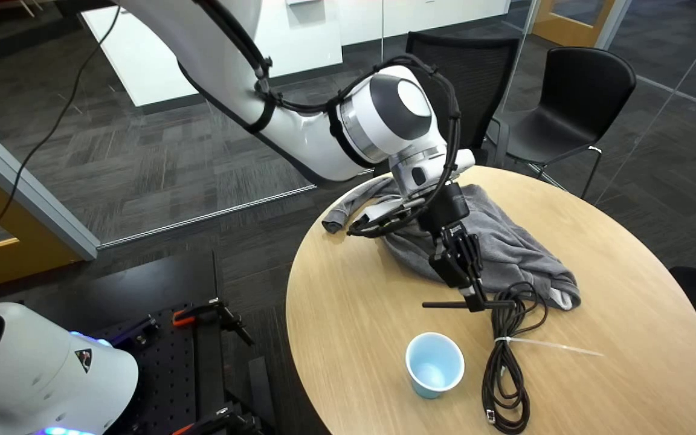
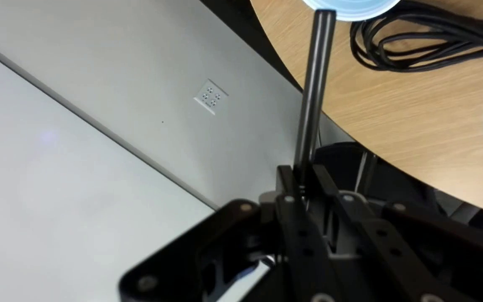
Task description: Put the pen inside the blue cup
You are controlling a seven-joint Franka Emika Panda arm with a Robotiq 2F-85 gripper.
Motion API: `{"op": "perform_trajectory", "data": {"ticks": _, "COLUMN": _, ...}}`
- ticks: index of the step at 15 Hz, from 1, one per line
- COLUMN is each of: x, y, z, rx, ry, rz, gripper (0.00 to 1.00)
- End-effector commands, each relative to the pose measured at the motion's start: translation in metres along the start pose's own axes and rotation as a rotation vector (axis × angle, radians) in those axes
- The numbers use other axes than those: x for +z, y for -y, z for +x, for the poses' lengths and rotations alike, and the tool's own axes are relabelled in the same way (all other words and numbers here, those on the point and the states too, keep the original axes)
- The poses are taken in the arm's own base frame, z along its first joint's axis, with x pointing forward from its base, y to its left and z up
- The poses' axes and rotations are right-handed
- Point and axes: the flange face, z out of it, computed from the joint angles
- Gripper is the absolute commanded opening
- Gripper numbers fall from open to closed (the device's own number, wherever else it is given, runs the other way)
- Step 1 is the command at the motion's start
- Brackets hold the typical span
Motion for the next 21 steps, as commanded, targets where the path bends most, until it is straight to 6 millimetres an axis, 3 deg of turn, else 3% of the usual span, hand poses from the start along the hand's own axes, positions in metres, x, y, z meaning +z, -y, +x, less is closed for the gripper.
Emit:
{"op": "perform_trajectory", "data": {"ticks": 1, "x": -0.005, "y": 0.002, "z": -0.008, "rx": 0.143, "ry": -0.061, "rz": -0.077, "gripper": 0.03}}
{"op": "perform_trajectory", "data": {"ticks": 6, "x": -0.004, "y": 0.005, "z": -0.024, "rx": 0.293, "ry": -0.101, "rz": -0.157, "gripper": 0.03}}
{"op": "perform_trajectory", "data": {"ticks": 15, "x": 0.036, "y": 0.012, "z": -0.030, "rx": 0.365, "ry": -0.159, "rz": -0.188, "gripper": 0.03}}
{"op": "perform_trajectory", "data": {"ticks": 21, "x": 0.057, "y": 0.027, "z": -0.045, "rx": 0.435, "ry": -0.207, "rz": -0.202, "gripper": 0.03}}
